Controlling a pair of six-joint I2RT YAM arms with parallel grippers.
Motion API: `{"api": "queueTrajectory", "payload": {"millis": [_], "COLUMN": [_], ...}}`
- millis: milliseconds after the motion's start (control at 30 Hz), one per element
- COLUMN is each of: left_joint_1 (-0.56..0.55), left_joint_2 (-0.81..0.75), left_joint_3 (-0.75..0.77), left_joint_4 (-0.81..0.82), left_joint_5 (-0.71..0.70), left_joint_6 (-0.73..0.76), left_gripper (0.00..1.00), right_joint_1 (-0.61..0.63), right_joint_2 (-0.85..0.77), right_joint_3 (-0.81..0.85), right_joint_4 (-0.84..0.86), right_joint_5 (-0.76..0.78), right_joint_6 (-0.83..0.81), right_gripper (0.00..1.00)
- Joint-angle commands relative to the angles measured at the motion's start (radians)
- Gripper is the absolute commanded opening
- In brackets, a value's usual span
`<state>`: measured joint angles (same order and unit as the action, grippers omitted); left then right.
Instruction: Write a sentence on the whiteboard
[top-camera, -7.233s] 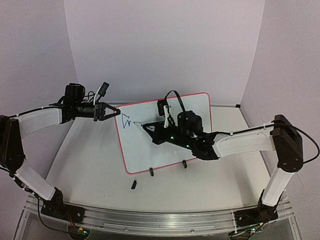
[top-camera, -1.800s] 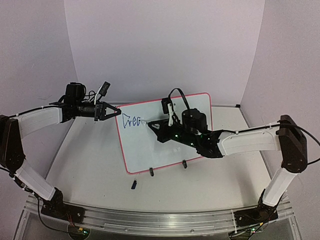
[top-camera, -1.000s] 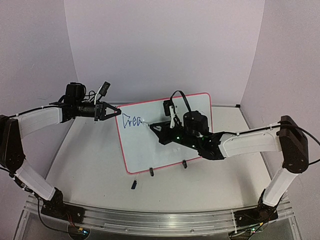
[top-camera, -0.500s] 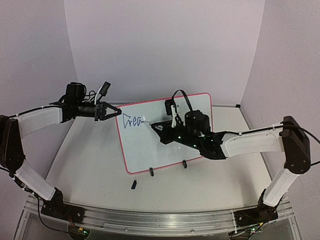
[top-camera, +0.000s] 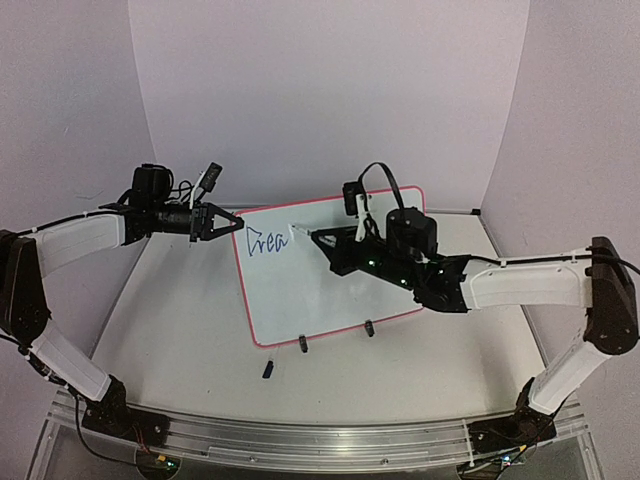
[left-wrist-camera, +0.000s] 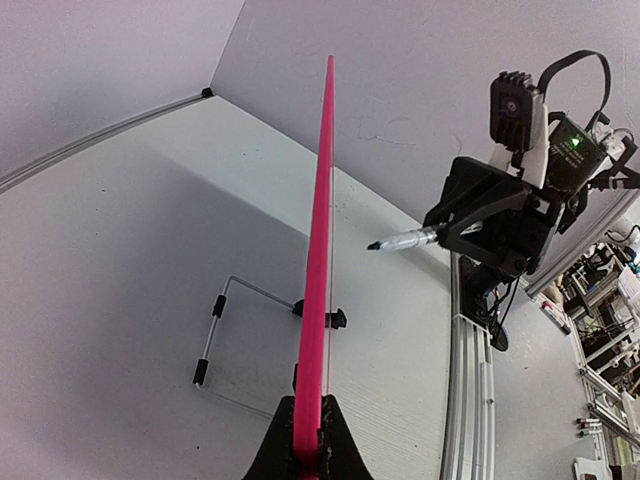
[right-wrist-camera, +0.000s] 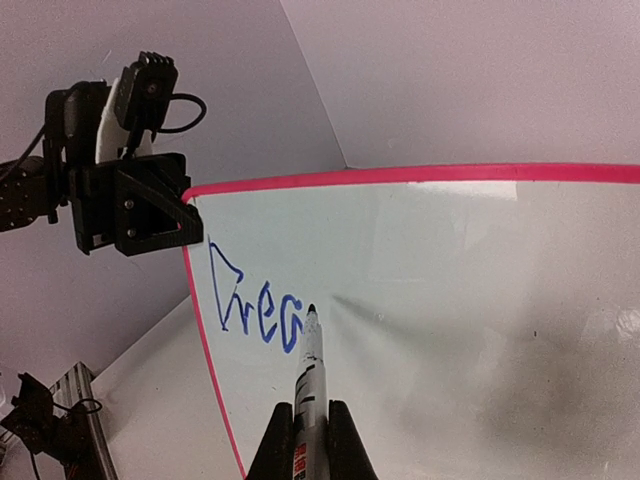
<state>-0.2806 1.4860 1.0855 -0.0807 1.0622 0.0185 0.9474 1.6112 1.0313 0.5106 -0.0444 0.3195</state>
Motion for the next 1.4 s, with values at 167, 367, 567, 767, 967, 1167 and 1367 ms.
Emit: {"api": "queueTrajectory", "payload": {"millis": [167, 367, 567, 767, 967, 1167, 1367], "left_joint_1": [-0.022, -0.023, -0.023, -0.023, -0.025, -0.025, -0.026], "left_joint_2": [-0.005, -0.001, 0.0, 0.0, 0.003, 0.003, 0.005], "left_joint_3": [0.007, 0.007, 0.008, 0.01, 0.011, 0.011, 0.01], "left_joint_4": [-0.072, -0.075, -0.082, -0.083, -0.083, -0.083, -0.083], "left_joint_5": [-0.017, -0.018, -0.022, -0.023, -0.022, -0.021, -0.022], "left_joint_6": [0.083, 0.085, 0.091, 0.093, 0.093, 0.093, 0.093], "left_gripper": [0.0, 0.0, 0.0, 0.0, 0.0, 0.0, 0.0], "right_joint_1": [-0.068, -0.072, -0.072, -0.072, -0.072, -0.073, -0.072], "right_joint_2": [-0.051, -0.016, 0.016, 0.051, 0.07, 0.066, 0.056], "right_joint_3": [-0.023, -0.005, 0.026, 0.053, 0.072, 0.05, -0.001], "right_joint_4": [0.043, 0.064, 0.065, 0.057, 0.052, 0.042, 0.04], "right_joint_5": [-0.101, -0.136, -0.16, -0.179, -0.18, -0.161, -0.169], "right_joint_6": [0.046, 0.047, 0.038, 0.039, 0.036, 0.045, 0.073], "right_gripper": [0.0, 0.0, 0.0, 0.0, 0.0, 0.0, 0.0]}}
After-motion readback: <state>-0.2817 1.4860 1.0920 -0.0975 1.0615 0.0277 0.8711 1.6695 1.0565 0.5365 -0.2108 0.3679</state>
